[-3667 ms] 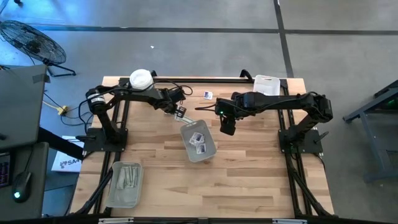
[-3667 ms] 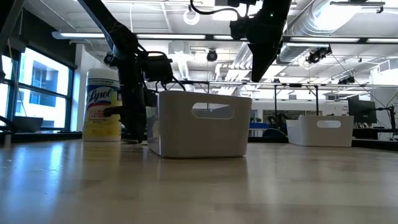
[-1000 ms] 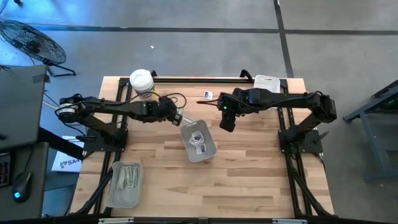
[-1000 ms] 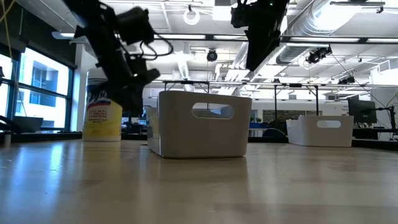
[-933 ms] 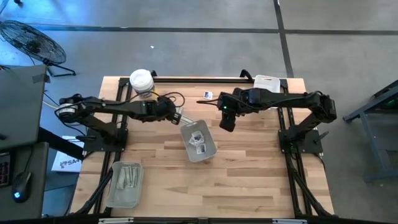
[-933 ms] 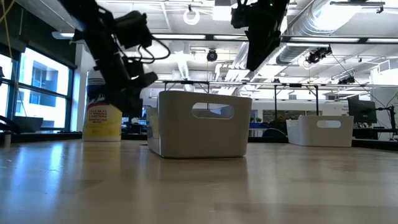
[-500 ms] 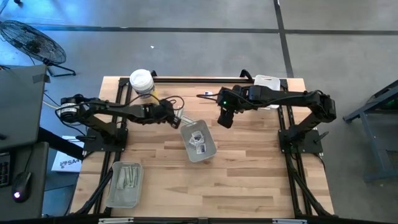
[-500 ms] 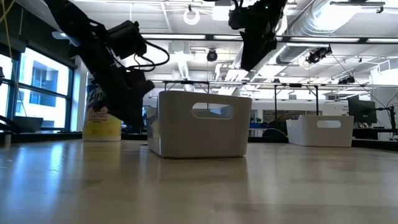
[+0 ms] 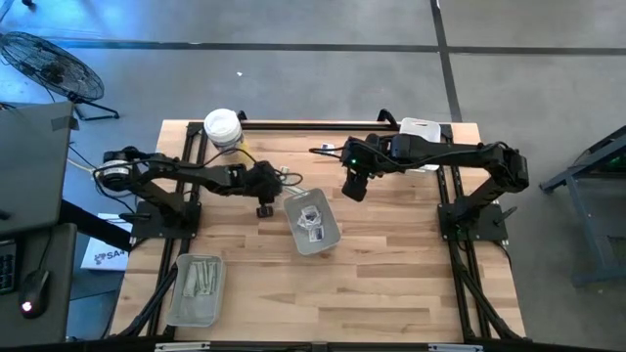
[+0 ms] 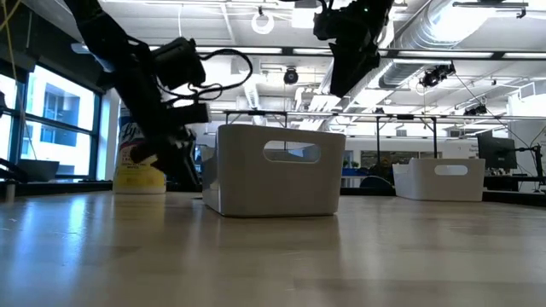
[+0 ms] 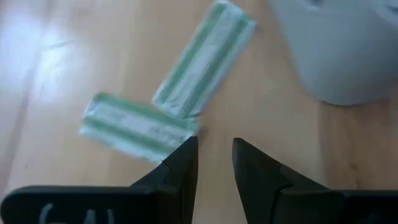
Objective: Pick & Place First Aid Supplies
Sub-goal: Put the green pad into the bottom gray bin
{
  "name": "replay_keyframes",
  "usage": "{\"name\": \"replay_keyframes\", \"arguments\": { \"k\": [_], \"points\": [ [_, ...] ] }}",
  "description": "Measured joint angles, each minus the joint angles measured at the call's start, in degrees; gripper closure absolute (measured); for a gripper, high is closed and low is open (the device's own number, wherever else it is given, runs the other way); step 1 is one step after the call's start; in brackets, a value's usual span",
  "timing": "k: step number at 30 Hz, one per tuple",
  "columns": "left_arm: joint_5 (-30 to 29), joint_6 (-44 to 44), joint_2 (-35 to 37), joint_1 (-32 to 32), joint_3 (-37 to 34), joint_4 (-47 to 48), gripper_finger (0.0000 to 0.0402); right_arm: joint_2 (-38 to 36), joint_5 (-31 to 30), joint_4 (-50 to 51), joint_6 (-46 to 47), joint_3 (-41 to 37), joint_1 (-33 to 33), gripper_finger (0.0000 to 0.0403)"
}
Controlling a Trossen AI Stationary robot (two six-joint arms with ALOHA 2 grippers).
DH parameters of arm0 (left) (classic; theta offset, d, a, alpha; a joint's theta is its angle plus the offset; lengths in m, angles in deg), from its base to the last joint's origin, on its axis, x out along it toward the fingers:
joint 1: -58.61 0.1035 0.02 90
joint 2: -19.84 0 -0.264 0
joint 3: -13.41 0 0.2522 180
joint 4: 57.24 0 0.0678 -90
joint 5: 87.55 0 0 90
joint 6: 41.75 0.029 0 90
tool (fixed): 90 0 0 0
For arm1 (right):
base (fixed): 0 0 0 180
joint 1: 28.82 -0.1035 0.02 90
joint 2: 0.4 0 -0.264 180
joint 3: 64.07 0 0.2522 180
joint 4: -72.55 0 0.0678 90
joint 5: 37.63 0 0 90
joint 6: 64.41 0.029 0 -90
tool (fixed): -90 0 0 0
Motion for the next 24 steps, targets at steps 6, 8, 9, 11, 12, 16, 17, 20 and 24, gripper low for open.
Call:
{"name": "replay_keyframes", "arguments": {
  "k": [6,8,9,11,12,16,17,20,24],
  "points": [
    [-1.4,4.3,-4.6,0.8,0.1,-1.8,0.0305,0.0,0.1,-0.3,0.1,0.0,0.0,0.0208],
    [-1.7,4.7,-5.3,1.4,0.2,-2.5,0.0305,0.0,0.1,-0.3,0.1,0.0,0.0,0.0208],
    [-1.7,4.7,-5.4,1.5,0.2,-2.9,0.0305,0.0,0.2,-0.3,0.1,0.0,0.0,0.0208],
    [-1.9,4.8,-5.5,1.5,0.1,-3.7,0.0305,0.0,0.2,-0.3,0.1,0.0,0.0,0.0208],
    [-2.0,4.9,-5.4,1.4,0.1,-3.9,0.0305,0.0,0.1,-0.3,0.1,0.0,0.0,0.0208],
    [-2.3,6.1,-4.8,1.7,0.0,-4.4,0.0305,0.0,0.0,-0.3,0.1,0.0,0.0,0.0208],
    [-2.2,6.4,-4.8,2.3,0.0,-4.3,0.0305,0.0,0.0,-0.3,0.1,0.0,0.0,0.0208],
    [2.0,6.7,-5.7,4.6,0.1,-4.7,0.0305,0.0,0.0,-0.3,0.2,0.0,0.0,0.0208],
    [6.7,7.1,-6.7,6.5,0.2,-4.8,0.0305,0.0,0.0,-0.3,0.2,0.0,0.0,0.0208]
  ]
}}
